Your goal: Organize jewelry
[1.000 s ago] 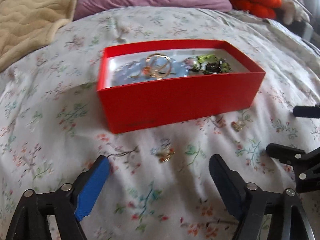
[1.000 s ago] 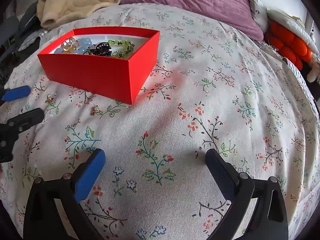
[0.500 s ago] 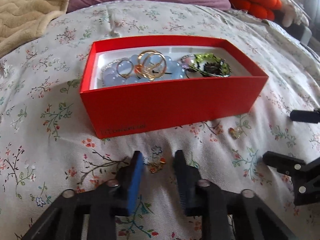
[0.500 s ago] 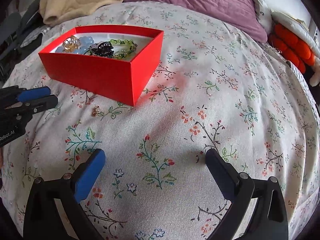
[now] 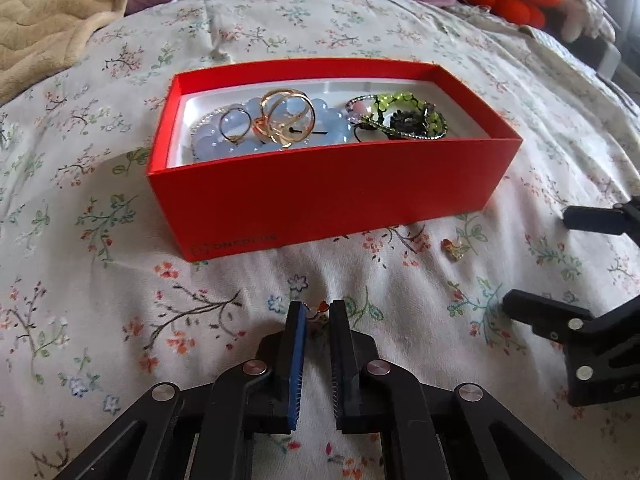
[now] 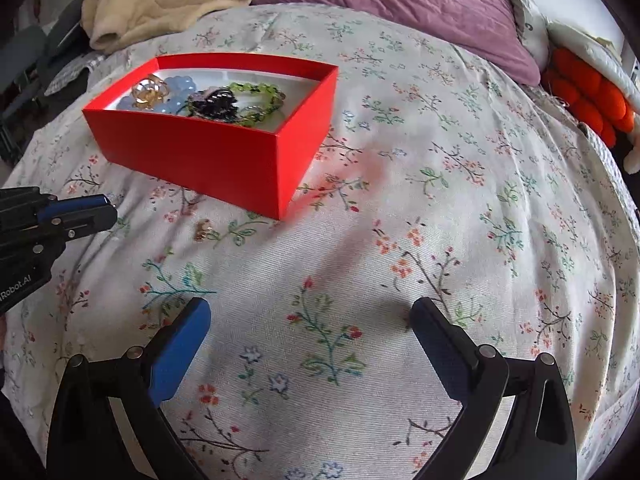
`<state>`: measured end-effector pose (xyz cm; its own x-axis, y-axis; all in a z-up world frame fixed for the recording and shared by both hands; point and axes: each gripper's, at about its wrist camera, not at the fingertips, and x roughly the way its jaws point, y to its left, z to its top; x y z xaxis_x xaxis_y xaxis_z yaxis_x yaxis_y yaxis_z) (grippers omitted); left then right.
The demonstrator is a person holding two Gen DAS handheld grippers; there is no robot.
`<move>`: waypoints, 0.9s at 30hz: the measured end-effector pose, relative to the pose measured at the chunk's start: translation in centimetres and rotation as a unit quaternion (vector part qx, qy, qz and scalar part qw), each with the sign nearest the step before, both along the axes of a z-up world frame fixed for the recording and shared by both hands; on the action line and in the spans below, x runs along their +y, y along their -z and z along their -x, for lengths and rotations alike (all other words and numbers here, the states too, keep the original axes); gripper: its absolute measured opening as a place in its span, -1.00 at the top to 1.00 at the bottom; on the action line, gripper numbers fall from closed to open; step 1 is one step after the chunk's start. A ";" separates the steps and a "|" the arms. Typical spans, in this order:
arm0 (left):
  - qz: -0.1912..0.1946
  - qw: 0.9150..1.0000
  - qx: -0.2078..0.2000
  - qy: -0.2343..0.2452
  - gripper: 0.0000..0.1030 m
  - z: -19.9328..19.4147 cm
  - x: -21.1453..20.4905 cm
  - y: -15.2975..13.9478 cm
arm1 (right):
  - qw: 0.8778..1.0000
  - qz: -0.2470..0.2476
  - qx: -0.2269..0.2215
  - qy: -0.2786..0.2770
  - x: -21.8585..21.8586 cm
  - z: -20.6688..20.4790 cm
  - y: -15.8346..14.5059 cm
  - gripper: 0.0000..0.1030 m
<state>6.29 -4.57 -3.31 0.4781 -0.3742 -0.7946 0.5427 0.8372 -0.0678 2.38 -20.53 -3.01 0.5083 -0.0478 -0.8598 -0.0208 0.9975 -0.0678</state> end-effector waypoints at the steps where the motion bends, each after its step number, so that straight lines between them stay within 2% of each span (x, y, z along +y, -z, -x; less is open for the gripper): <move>1: 0.000 1.000 -0.001 -0.002 0.87 0.1 0.2 -0.2 | 1.000 -0.002 0.000 -0.004 0.2 -0.1 0.0 -0.97; 10: 0.026 0.998 0.024 -0.047 0.87 -0.2 4.1 -0.9 | 0.999 -0.029 0.002 -0.043 3.0 -1.5 0.1 -0.95; 14: 0.032 0.997 0.037 -0.059 0.87 -0.2 5.1 -0.7 | 0.998 -0.027 0.002 -0.049 4.0 -2.2 0.3 -0.79; 17: 0.032 0.997 0.038 -0.059 0.87 -0.2 5.2 -0.7 | 0.998 -0.039 0.003 -0.047 4.1 -2.7 0.1 -0.53; 19: 0.032 0.997 0.039 -0.059 0.87 -0.1 5.2 -0.8 | 0.998 -0.043 0.003 -0.042 3.9 -2.9 0.0 -0.23; 20: 0.033 0.997 0.039 -0.059 0.87 -0.1 5.2 -0.8 | 0.998 -0.046 0.002 -0.039 3.8 -3.0 0.0 -0.16; 22: 0.035 0.997 0.039 -0.058 0.87 -0.1 5.1 -0.9 | 0.998 -0.054 0.002 -0.034 3.4 -3.1 -0.1 0.17; 27: 0.033 0.997 0.042 -0.055 0.87 0.1 5.1 -0.9 | 0.998 -0.056 0.004 -0.018 2.5 -3.3 -0.2 0.66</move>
<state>6.24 0.52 -2.39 0.4513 -0.3762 -0.8092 0.4386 0.8832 -0.1660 5.70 -18.00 -2.80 0.5013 0.0679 -0.8626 -0.0571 0.9973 0.0454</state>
